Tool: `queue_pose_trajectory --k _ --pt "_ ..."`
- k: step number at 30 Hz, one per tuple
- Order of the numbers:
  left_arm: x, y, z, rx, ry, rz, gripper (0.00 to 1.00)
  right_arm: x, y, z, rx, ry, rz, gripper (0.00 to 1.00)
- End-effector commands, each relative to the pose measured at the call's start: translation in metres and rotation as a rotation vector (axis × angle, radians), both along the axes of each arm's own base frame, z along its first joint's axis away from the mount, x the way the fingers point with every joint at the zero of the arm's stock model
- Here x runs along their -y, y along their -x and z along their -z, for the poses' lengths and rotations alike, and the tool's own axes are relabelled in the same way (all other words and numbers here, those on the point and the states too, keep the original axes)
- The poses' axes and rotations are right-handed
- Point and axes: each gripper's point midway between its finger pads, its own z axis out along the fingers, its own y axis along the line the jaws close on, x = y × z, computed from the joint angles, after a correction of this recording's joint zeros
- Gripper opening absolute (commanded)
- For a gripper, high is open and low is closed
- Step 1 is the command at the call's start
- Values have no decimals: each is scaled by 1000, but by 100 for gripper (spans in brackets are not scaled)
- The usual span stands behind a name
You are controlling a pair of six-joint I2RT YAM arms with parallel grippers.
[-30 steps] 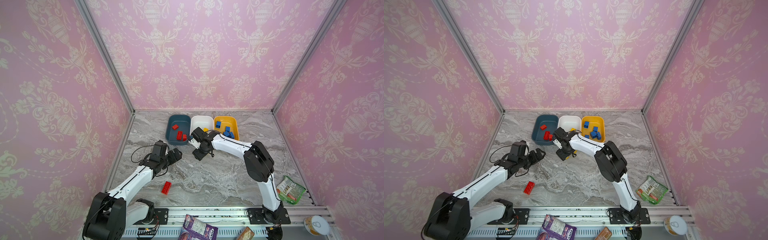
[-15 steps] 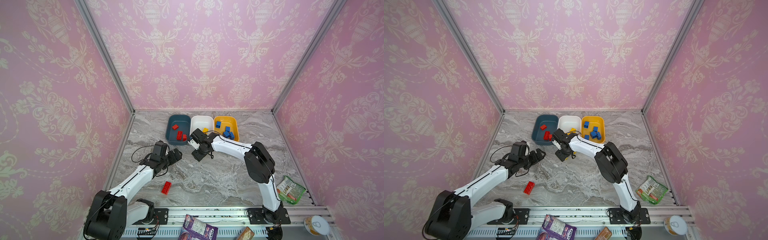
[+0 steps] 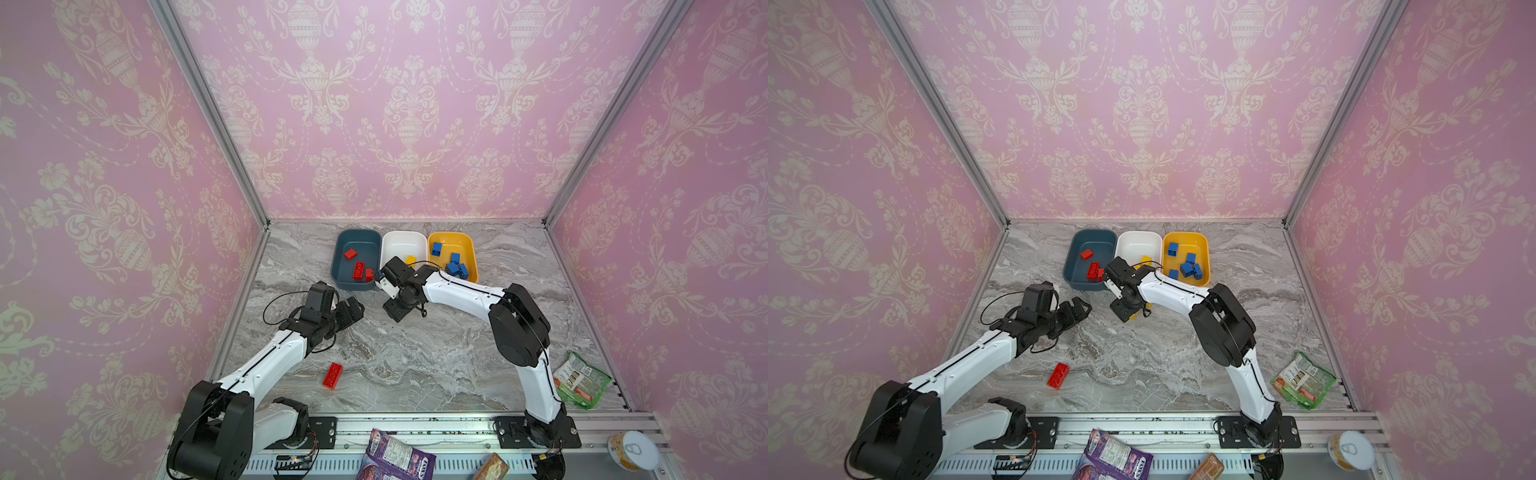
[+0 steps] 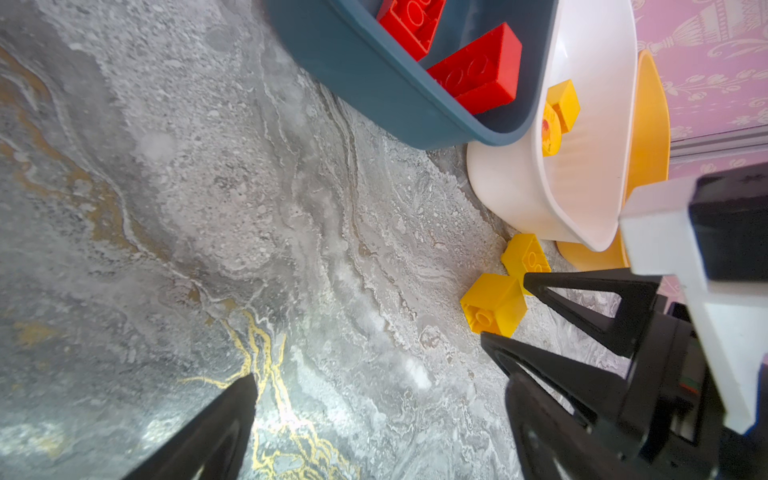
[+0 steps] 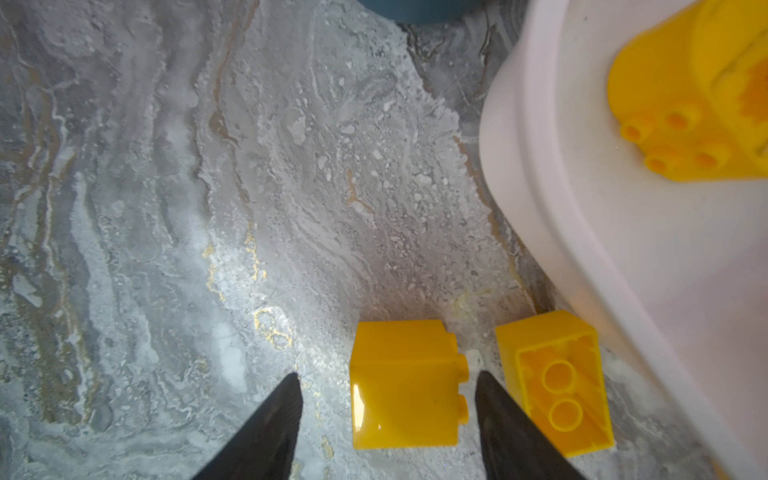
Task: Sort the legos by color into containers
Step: 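Lower the right gripper around the yellow brick nearer the robot, then close the right gripper on the yellow brick and lift it over the white bin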
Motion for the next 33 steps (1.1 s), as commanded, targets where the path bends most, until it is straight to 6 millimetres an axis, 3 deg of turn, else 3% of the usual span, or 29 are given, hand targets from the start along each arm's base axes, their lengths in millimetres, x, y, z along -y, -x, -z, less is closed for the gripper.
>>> queue_pose_trajectory --k 1,6,14,20,23,27,33 --pt "-6 -2 -2 12 -27 -6 95 4 2 16 -21 37 7 67" --pt "-7 -1 -2 11 -27 -7 96 5 3 21 -27 44 6 65" --pt "-6 -2 -3 11 -26 -8 95 6 3 23 -24 44 11 55" --pt "-7 -1 -4 12 -26 -9 95 7 2 21 -16 49 14 41" --pt "-6 -2 -6 17 -25 -8 96 7 2 18 -13 43 17 40" --pt "-7 -1 -6 15 -26 -10 95 7 4 6 -3 26 17 39" --pt "-7 -1 -8 18 -25 -9 95 11 6 -37 49 -27 45 39"
